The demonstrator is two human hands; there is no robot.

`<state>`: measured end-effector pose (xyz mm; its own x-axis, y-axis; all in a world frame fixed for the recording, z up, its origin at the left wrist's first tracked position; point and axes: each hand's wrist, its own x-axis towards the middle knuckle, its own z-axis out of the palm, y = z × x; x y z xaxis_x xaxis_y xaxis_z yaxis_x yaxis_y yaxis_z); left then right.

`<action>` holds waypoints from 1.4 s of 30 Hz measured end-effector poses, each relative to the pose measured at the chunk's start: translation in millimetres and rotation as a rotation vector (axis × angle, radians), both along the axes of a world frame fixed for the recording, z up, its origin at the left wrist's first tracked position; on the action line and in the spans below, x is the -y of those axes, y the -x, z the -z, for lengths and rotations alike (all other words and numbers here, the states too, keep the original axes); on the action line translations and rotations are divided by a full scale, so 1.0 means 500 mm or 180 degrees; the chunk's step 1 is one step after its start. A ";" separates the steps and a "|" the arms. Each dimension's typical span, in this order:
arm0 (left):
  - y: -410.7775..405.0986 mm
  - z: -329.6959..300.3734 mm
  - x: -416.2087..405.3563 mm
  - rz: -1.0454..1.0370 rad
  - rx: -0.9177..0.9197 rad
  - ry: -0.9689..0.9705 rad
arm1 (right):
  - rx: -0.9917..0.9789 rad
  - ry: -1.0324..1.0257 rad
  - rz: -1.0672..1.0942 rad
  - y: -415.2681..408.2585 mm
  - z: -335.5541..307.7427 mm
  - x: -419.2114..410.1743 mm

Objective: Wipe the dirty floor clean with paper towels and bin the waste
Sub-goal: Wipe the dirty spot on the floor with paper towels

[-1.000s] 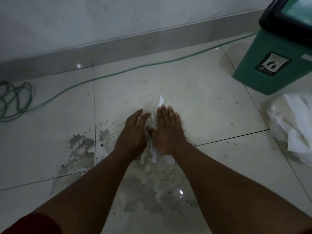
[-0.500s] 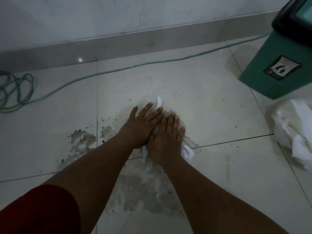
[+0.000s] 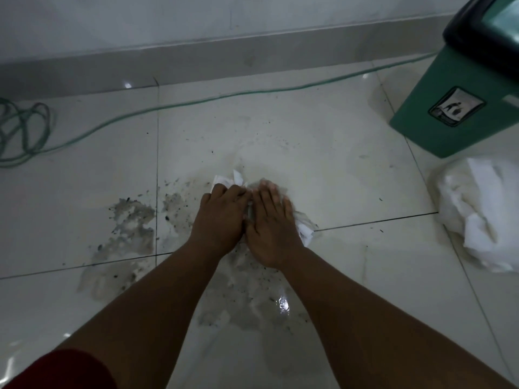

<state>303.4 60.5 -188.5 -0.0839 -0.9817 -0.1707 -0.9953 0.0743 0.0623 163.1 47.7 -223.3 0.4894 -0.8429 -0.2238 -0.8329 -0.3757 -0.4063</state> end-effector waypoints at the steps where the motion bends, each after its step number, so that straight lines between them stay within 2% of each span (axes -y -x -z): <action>1: 0.003 0.000 -0.011 -0.0018 0.0005 -0.0065 | -0.0001 0.0009 -0.0055 0.004 -0.002 -0.008; 7: 0.024 -0.010 -0.092 -0.0233 -0.0230 -0.0158 | 0.0026 0.0041 -0.0245 0.030 -0.020 -0.078; 11: 0.040 -0.021 -0.138 -0.0314 -0.0324 -0.0244 | -0.0056 -0.0221 -0.0332 0.047 -0.035 -0.117; 20: 0.007 -0.038 -0.185 -0.0271 -0.0423 -0.0624 | -0.0365 -0.0229 -0.0021 0.016 -0.065 -0.202; 24: 0.011 -0.036 -0.168 -0.0303 -0.0388 -0.0534 | -0.0526 -0.0124 0.0087 0.001 -0.063 -0.218; 29: 0.038 -0.041 -0.186 -0.0439 -0.0335 -0.0394 | -0.0543 -0.0056 -0.0060 0.019 -0.067 -0.241; 36: 0.079 -0.047 -0.232 -0.0375 -0.0344 -0.0583 | -0.0665 -0.0009 -0.0278 0.073 -0.069 -0.281; 42: 0.119 -0.050 -0.275 -0.0544 -0.0529 -0.0427 | -0.0767 0.0054 -0.0448 0.121 -0.063 -0.315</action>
<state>244.0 198.2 -163.4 0.0432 -0.9536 -0.2979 -0.9680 -0.1137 0.2236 102.7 205.2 -191.9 0.5363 -0.7750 -0.3344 -0.8439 -0.4997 -0.1953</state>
